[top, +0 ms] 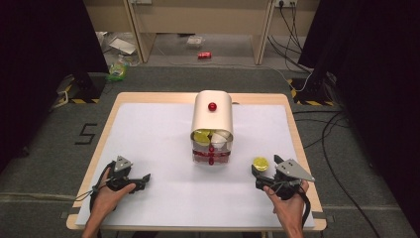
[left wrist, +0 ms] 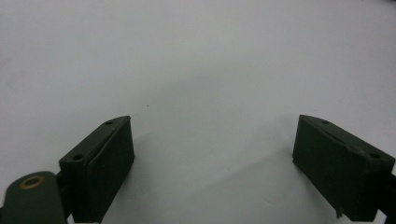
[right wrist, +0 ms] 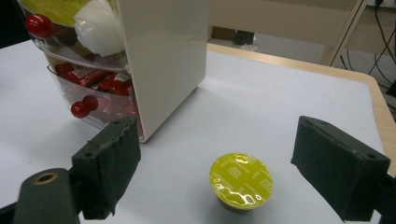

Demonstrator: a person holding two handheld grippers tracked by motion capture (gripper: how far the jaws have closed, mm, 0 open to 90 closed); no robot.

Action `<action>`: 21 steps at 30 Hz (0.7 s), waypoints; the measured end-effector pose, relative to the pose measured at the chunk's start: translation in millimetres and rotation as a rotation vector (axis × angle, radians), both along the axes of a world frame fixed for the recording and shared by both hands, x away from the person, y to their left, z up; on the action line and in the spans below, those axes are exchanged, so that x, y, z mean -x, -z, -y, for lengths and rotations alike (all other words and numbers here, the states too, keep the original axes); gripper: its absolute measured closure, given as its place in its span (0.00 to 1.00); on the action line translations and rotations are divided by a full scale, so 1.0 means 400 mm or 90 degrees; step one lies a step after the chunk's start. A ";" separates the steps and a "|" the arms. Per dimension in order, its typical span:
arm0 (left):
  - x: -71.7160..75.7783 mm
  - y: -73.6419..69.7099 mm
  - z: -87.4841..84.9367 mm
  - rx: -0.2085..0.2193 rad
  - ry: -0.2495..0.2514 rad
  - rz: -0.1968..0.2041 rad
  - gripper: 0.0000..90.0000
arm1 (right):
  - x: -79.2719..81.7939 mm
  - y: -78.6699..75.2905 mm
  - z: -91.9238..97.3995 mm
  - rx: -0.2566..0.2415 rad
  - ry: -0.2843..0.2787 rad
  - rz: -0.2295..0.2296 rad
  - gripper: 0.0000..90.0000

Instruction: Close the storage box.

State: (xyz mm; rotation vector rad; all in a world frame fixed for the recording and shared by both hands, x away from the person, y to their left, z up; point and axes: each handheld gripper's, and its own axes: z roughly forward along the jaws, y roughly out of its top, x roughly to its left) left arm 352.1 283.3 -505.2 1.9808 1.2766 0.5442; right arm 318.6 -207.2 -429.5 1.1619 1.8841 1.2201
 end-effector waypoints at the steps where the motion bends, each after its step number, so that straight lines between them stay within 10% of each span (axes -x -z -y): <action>1: 0.000 0.000 0.000 0.000 0.000 0.000 0.13 | 0.001 0.001 0.000 0.000 0.000 -0.003 0.17; 21: 0.000 0.000 0.000 -0.001 0.000 0.000 0.13 | 0.031 0.023 0.008 0.013 -0.008 -0.026 0.17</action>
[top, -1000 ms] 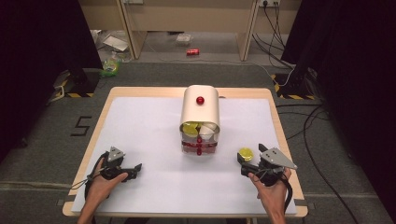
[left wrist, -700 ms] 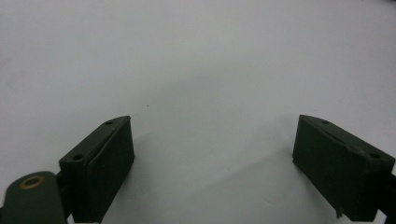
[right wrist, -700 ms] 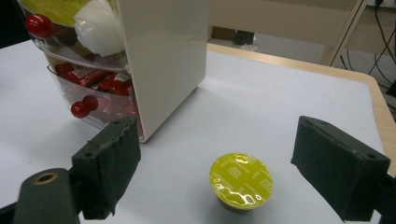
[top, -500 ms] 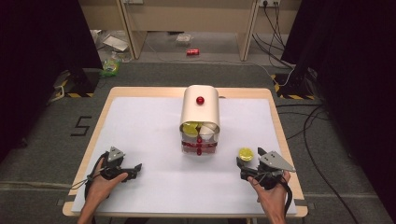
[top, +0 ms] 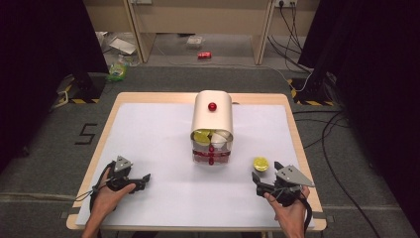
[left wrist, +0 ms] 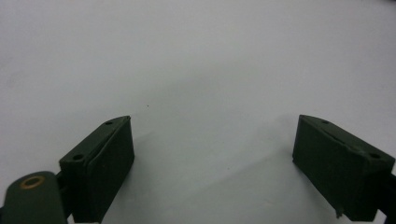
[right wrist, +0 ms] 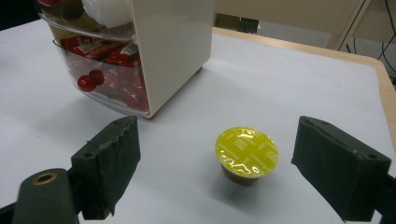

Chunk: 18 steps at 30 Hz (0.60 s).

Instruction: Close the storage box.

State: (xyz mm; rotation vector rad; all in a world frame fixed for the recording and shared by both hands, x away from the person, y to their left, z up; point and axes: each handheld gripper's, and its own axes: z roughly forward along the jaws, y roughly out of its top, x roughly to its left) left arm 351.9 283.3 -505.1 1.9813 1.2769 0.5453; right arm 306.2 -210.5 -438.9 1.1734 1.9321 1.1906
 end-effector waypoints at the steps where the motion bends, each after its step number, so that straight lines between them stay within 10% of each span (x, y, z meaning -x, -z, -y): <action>1: 0.000 0.000 0.000 0.000 0.000 0.000 0.13 | 0.002 0.001 0.001 0.000 -0.001 -0.001 0.17; 18: 0.000 0.000 0.000 0.001 0.000 0.000 0.13 | 0.024 0.036 0.030 0.012 -0.001 -0.049 0.17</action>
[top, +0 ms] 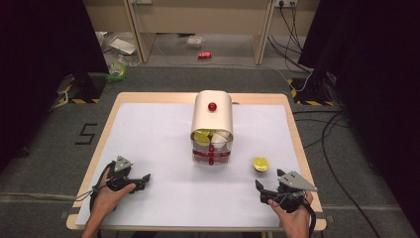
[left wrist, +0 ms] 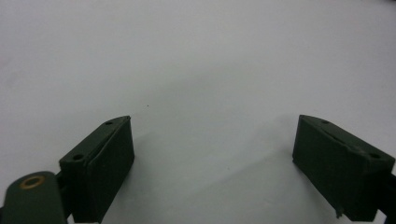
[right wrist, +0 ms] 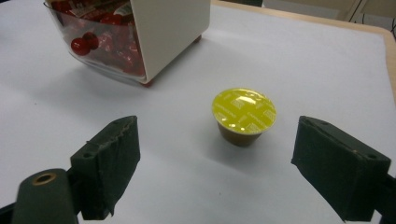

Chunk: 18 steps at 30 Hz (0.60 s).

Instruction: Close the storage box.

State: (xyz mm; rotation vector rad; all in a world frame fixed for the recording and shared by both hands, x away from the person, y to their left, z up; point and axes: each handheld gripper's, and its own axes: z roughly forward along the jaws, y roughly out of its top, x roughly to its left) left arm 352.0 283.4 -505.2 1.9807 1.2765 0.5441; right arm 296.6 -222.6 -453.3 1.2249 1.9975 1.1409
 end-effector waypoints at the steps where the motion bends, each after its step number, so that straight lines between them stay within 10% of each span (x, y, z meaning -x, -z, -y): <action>1: 0.000 0.000 0.000 0.000 0.000 0.000 0.13 | 0.001 0.003 0.003 0.004 -0.002 -0.002 0.17; 18: 0.000 0.000 0.000 0.000 0.000 0.000 0.13 | 0.015 0.045 0.031 0.017 -0.003 -0.057 0.17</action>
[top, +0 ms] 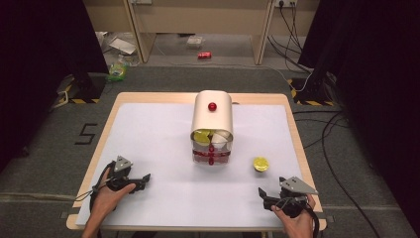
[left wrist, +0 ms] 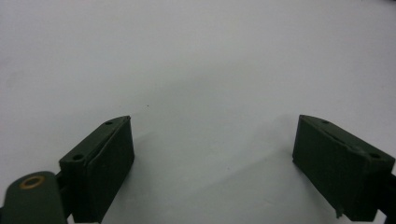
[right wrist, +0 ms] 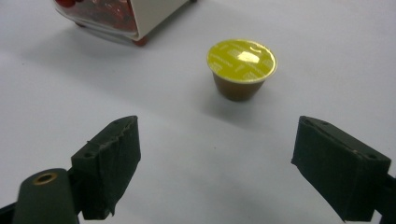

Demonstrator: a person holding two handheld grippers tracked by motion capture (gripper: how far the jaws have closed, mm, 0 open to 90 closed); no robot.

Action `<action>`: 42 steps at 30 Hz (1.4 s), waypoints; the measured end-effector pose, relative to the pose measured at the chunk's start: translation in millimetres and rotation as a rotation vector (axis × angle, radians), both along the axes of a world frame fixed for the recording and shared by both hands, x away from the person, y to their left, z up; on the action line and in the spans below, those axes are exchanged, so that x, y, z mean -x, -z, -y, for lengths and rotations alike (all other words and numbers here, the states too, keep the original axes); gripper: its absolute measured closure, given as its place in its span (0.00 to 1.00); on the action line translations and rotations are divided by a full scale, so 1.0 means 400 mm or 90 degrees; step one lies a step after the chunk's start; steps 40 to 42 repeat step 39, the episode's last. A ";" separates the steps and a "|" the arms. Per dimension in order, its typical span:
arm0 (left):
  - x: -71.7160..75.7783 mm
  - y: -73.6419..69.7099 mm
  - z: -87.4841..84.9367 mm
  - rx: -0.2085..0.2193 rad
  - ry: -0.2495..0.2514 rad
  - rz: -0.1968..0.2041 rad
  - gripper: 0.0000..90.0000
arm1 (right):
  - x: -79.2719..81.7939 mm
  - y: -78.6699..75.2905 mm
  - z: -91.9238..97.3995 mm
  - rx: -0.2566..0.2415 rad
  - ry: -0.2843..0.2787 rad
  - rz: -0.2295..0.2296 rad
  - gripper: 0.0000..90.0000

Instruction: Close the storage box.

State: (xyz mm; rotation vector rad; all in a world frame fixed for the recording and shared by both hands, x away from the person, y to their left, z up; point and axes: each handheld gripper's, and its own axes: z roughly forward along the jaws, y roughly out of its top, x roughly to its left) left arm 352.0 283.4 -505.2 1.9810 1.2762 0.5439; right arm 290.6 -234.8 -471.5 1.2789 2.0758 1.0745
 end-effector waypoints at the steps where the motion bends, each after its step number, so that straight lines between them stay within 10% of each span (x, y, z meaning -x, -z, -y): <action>1: 0.000 0.000 0.000 0.000 0.000 0.000 0.13 | 0.001 0.002 0.001 0.000 0.000 -0.006 0.17; 18: 0.000 0.000 0.000 0.000 0.000 0.000 0.13 | 0.006 0.048 -0.009 0.085 -0.033 -0.095 0.17; 42: 0.000 0.000 0.000 0.000 0.000 0.000 0.13 | 0.007 0.053 -0.003 0.066 -0.028 -0.096 0.17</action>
